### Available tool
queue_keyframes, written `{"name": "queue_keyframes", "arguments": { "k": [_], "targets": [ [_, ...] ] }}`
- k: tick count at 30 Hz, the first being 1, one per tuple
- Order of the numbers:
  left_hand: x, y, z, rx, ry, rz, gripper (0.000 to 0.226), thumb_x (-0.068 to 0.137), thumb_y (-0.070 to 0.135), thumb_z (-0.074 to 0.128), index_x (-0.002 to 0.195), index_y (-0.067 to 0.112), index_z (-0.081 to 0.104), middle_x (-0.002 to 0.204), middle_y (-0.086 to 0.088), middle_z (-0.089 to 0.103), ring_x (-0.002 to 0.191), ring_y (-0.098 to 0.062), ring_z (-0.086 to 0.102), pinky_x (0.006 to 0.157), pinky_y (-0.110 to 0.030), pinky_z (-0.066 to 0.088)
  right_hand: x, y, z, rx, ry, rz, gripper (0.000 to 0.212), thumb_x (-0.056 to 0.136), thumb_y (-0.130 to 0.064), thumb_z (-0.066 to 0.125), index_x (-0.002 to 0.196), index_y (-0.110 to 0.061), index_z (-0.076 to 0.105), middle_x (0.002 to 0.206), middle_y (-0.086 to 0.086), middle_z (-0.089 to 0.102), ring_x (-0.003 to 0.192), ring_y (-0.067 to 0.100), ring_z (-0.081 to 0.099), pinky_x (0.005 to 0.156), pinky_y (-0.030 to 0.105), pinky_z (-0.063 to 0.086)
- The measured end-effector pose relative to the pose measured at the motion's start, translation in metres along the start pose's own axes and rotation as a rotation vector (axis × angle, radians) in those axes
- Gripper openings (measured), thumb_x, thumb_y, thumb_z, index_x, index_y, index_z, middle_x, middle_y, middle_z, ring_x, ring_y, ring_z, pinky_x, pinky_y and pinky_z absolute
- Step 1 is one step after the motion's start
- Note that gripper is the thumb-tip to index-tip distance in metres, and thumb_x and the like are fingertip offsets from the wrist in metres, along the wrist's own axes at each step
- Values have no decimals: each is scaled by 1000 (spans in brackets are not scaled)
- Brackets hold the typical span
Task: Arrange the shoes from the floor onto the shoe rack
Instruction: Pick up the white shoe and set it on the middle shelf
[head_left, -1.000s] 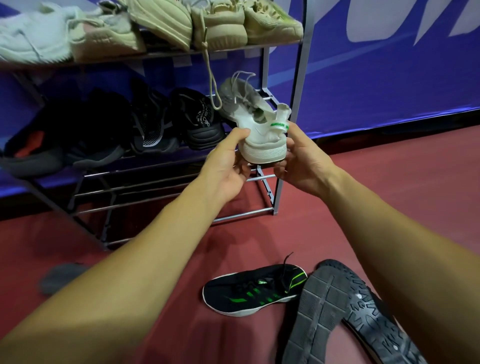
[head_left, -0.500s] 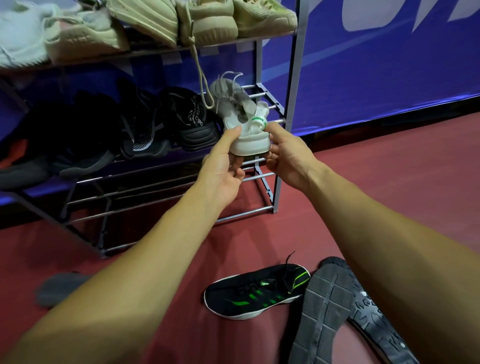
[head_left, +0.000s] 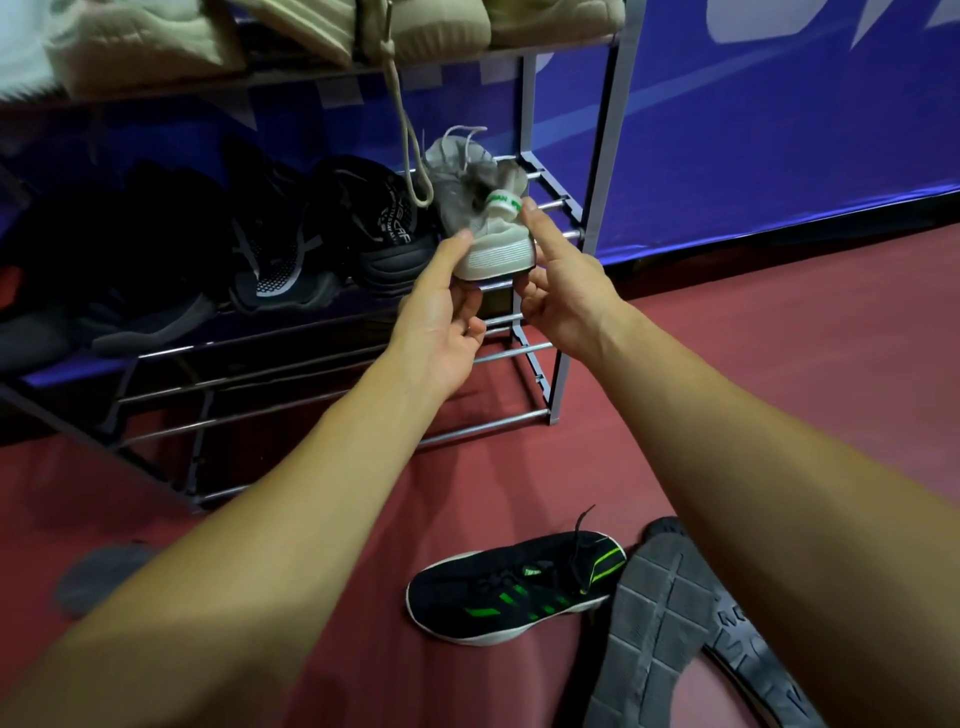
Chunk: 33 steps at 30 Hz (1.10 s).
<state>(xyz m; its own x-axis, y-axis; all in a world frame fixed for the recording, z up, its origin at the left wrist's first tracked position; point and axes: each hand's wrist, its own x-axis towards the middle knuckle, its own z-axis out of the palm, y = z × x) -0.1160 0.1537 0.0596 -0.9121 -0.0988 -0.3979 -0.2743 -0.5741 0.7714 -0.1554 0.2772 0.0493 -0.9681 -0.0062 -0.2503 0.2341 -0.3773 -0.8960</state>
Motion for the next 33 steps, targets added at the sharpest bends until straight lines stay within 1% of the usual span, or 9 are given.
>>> {"name": "queue_keyframes", "arguments": {
  "k": [5,9,12,15,19,22,26,29,33],
  "targets": [
    [-10,-7,-23,119,16,9,16,86,29,70,99,24,63,82,8,63,65,-5,52,51,-19,29,-13,8,3,64,-34,52,41,89,-58,65,86,-17,60,64,-3,42,48,6,38,46,18,23],
    [-29,-18,-53,282,44,6,10,89,31,64,93,22,65,82,9,62,63,-5,53,54,-20,32,-36,24,-6,35,-16,179,47,93,-56,59,98,-9,62,81,1,65,46,6,46,45,15,27],
    [-39,-31,-77,421,58,-20,14,87,33,63,93,22,67,81,9,63,64,-5,54,56,-21,35,-50,41,-17,-108,27,199,38,93,-46,62,99,-9,62,81,2,69,44,7,46,44,16,30],
    [-53,-45,-100,590,51,-43,10,85,32,64,88,23,66,80,8,64,61,-6,54,55,-22,35,-62,62,-22,-240,-33,246,25,93,-39,59,79,-18,54,62,-5,59,41,5,37,41,17,24],
    [-75,-77,-138,954,-40,-93,9,84,31,68,89,23,67,82,5,65,63,-8,54,54,-21,33,-87,102,-26,-534,-135,400,24,94,-36,56,76,-22,49,54,-9,57,41,3,42,41,17,25],
    [-91,-104,-175,1165,-130,-167,14,81,31,68,89,19,69,75,2,63,62,-13,50,54,-23,34,-109,137,-26,-712,-239,557,23,95,-36,55,76,-23,51,66,-7,63,53,5,52,48,18,26],
    [-111,-132,-229,1510,-169,-230,17,84,28,68,90,13,74,81,-2,67,72,-17,56,66,-27,44,-133,185,-31,-863,-280,632,18,95,-32,58,80,-21,57,79,-2,67,54,6,53,51,19,30],
    [-125,-146,-260,1594,-181,-333,15,85,26,68,94,15,73,86,-3,72,74,-18,62,75,-30,53,-152,215,-35,-924,-343,659,6,92,-22,61,94,-17,64,79,3,67,51,8,52,51,19,31],
    [-137,-163,-280,1684,-255,-357,5,85,24,70,87,19,69,85,-1,70,78,-17,60,72,-24,45,-175,235,-39,-1118,-503,658,13,89,-24,65,92,-14,73,82,3,70,55,10,55,49,21,32]
  ]
}}
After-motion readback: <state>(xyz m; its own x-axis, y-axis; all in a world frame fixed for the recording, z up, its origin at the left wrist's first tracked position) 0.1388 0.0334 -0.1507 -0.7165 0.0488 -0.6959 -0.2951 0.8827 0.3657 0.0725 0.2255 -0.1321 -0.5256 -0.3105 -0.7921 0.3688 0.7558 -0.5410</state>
